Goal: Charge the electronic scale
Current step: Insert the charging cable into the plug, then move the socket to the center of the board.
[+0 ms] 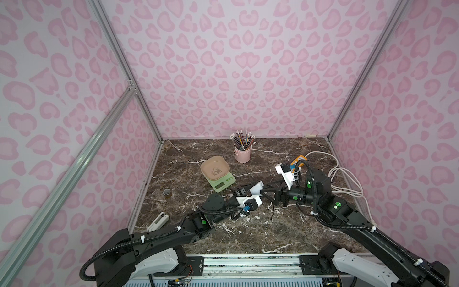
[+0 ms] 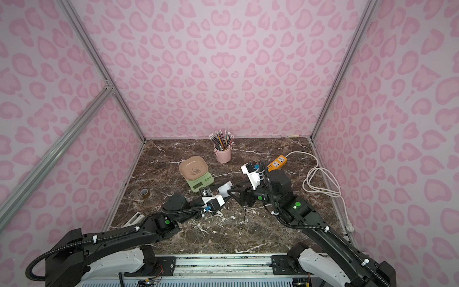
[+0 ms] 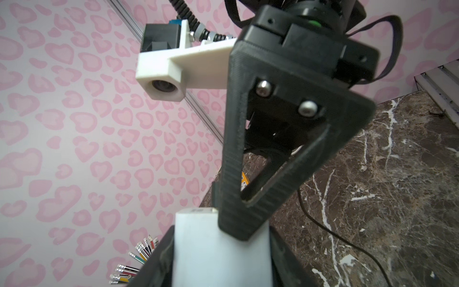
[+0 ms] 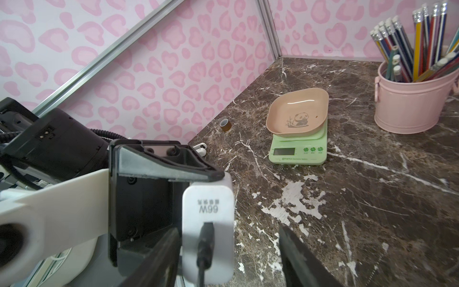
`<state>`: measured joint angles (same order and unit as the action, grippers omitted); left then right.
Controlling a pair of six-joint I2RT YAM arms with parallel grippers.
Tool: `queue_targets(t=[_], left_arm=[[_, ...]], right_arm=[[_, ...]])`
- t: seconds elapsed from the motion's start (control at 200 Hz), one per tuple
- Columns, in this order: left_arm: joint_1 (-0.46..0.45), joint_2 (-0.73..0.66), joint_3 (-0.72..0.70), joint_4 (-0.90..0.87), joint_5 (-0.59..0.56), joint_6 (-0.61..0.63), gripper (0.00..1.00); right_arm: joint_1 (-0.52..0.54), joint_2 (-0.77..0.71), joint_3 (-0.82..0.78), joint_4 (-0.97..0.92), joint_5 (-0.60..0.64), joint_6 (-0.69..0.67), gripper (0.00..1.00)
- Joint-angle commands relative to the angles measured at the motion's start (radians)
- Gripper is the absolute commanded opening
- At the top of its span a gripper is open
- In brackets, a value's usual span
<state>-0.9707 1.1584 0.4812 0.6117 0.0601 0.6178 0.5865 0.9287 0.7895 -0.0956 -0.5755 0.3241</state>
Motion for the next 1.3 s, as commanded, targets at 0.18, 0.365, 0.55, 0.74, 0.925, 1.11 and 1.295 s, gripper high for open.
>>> queue_targets(t=[0.18, 0.365, 0.55, 0.74, 0.925, 1.11, 1.295], left_arm=[[0.004, 0.013, 0.006, 0.080, -0.003, -0.029, 0.29], [0.008, 0.030, 0.012, 0.089, -0.011, -0.041, 0.36], [0.013, 0.056, 0.018, 0.122, -0.043, -0.089, 0.77], [0.035, 0.134, 0.061, 0.202, -0.042, -0.215, 0.93], [0.054, 0.417, 0.319, 0.102, -0.023, -0.399, 0.93], [0.054, 0.758, 0.663, -0.047, -0.030, -0.604, 0.91], [0.054, 1.042, 1.012, -0.249, -0.049, -0.684, 0.89]], right_arm=[[0.001, 0.048, 0.012, 0.076, -0.070, -0.026, 0.44], [-0.011, 0.053, 0.014, 0.081, -0.065, -0.054, 0.17], [-0.116, 0.050, 0.045, 0.041, -0.019, -0.088, 0.10], [-0.372, 0.079, 0.098, -0.010, 0.030, -0.112, 0.08], [-0.559, 0.153, 0.185, -0.031, 0.159, -0.064, 0.06], [-0.656, 0.203, 0.248, -0.058, 0.258, -0.032, 0.05], [-0.684, 0.236, 0.276, -0.091, 0.340, -0.058, 0.05]])
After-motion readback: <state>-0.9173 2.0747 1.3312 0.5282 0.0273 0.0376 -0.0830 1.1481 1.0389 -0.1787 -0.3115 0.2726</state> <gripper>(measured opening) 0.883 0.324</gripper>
